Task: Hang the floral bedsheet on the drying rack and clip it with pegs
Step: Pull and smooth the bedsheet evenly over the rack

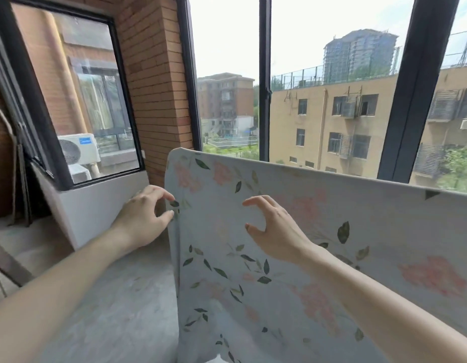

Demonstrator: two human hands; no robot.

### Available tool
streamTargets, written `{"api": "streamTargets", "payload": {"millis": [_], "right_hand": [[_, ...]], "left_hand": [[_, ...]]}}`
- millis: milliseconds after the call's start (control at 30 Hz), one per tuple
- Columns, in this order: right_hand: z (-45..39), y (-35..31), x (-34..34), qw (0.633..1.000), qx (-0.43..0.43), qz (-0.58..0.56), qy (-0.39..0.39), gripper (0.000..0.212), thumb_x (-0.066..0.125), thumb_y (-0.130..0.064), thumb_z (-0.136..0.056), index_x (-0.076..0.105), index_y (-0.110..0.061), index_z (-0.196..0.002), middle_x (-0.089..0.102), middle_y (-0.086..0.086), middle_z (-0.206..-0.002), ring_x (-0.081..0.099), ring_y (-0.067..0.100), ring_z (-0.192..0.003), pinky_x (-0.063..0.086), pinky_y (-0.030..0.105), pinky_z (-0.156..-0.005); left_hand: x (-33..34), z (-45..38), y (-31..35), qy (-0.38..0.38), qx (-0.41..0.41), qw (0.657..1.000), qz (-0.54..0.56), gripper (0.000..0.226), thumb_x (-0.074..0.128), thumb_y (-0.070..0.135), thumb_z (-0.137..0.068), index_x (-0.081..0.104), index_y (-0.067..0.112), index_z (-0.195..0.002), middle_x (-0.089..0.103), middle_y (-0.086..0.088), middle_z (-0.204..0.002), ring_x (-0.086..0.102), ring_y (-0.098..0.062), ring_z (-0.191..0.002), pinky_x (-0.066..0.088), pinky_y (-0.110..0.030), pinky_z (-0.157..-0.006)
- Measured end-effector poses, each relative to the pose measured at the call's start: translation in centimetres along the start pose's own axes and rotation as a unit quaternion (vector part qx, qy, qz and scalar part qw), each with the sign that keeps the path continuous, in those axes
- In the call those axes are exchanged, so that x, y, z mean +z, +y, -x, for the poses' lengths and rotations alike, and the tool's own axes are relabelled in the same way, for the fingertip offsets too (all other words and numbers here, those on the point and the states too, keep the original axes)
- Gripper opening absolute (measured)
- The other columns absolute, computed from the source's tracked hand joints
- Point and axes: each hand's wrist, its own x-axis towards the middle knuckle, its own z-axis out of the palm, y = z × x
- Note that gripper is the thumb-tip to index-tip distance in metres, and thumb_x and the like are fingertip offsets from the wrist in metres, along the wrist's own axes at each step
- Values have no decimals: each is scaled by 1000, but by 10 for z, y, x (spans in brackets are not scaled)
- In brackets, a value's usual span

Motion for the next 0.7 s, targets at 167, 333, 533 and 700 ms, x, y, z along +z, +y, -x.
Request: {"api": "streamTargets", "payload": {"millis": [167, 333, 533, 700], "right_hand": [[-86, 8, 12, 1000, -20, -12, 15, 43, 66, -28, -96, 52, -35, -136, 48, -16, -138, 51, 10, -121, 40, 27, -101], [-162, 10, 27, 998, -39, -19, 36, 39, 65, -26, -95, 55, -35, -131, 48, -21, -135, 54, 1, -104, 43, 30, -98], [-227, 13, 47, 998, -43, 22, 41, 43, 63, -27, -96, 51, -36, -137, 48, -16, -142, 47, 11, -129, 38, 27, -96], [-275, 10, 59, 995, -21, 74, 56, 42, 60, -30, -98, 50, -34, -139, 47, -13, -145, 48, 12, -130, 38, 27, -97]], "left_hand": [[-1, -81, -35, 5, 2, 1000, -22, 23, 71, 29, -91, 62, 34, -112, 58, 10, -130, 59, -19, -104, 48, -40, -97], [7, -143, -75, 20, -6, 1000, -10, 23, 71, 28, -90, 63, 35, -111, 58, 10, -127, 58, -18, -114, 48, -42, -98], [27, -215, -127, 11, 1, 1000, -1, 25, 69, 30, -92, 63, 33, -116, 56, 12, -129, 56, -14, -118, 49, -40, -99], [41, -289, -176, -8, 12, 1000, -6, 30, 65, 31, -93, 60, 31, -122, 56, 9, -126, 56, -16, -117, 50, -40, -97]]}}
